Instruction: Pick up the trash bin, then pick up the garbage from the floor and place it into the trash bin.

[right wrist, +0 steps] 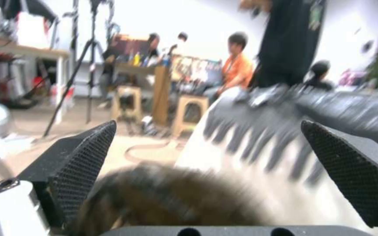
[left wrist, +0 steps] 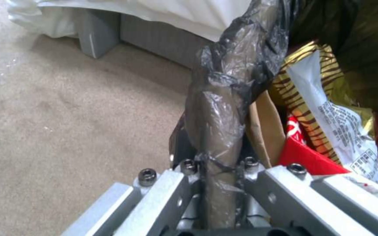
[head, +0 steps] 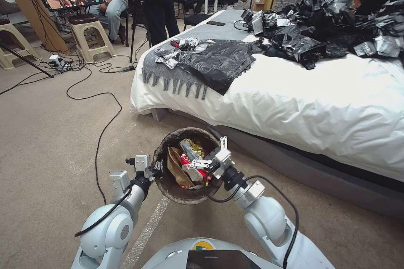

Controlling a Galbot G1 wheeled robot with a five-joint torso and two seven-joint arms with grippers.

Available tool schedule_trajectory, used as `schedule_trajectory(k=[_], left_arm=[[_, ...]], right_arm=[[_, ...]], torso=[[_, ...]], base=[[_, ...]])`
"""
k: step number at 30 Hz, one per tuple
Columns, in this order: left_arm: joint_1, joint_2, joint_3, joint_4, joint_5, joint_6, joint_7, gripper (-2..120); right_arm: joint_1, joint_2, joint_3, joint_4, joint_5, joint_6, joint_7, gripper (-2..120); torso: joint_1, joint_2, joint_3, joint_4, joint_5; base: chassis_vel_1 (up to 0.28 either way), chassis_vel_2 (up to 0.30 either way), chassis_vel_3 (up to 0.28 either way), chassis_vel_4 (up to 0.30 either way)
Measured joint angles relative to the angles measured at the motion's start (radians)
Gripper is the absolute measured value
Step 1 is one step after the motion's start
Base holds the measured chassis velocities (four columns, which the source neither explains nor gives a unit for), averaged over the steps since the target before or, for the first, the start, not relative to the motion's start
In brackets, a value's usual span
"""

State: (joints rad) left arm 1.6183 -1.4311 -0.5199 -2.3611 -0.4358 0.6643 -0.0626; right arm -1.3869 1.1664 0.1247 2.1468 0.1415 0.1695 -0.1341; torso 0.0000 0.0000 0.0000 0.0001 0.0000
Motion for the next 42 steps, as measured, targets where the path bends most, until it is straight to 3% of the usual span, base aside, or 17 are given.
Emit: schedule_trajectory(k=[4, 6, 12, 16, 26, 42], left_arm=[[-0.001, -0.001, -0.002, 0.003, 0.0, 0.0, 0.0, 0], [-0.004, 0.0, -0.004, 0.009, 0.0, -0.002, 0.001, 0], [-0.007, 0.001, -0.011, 0.016, 0.0, -0.011, 0.003, 0], [-0.008, 0.005, -0.018, 0.02, -0.005, -0.017, 0.004, 0], [-0.008, 0.012, -0.021, 0.029, -0.008, -0.05, 0.008, 0], [-0.005, 0.013, -0.016, 0.028, -0.005, -0.059, 0.014, 0]], right_arm=[[-0.028, 0.027, 0.092, 0.067, -0.02, 0.018, 0.017, 100], [-0.076, 0.053, 0.177, 0.127, -0.074, 0.003, 0.113, 100], [-0.177, 0.107, 0.265, 0.171, -0.135, -0.032, 0.252, 100], [-0.253, 0.161, 0.318, 0.168, -0.163, -0.003, 0.295, 100], [-0.344, 0.245, 0.349, 0.094, -0.187, 0.172, 0.289, 100], [-0.341, 0.255, 0.347, 0.048, -0.179, 0.196, 0.279, 100]], torso=[[0.0, 0.0, 0.0, 0.0, 0.0], [0.0, 0.0, 0.0, 0.0, 0.0], [0.0, 0.0, 0.0, -0.0002, 0.0], [0.0, 0.0, 0.0, 0.0, -0.0001], [0.0, 0.0, 0.0, 0.0, -0.0001], [0.0, 0.0, 0.0, -0.0001, -0.0001]], base=[[0.0, 0.0, 0.0, 0.0], [0.0, 0.0, 0.0, 0.0], [0.0, 0.0, 0.0, 0.0], [0.0, 0.0, 0.0, 0.0], [0.0, 0.0, 0.0, 0.0], [0.0, 0.0, 0.0, 0.0]])
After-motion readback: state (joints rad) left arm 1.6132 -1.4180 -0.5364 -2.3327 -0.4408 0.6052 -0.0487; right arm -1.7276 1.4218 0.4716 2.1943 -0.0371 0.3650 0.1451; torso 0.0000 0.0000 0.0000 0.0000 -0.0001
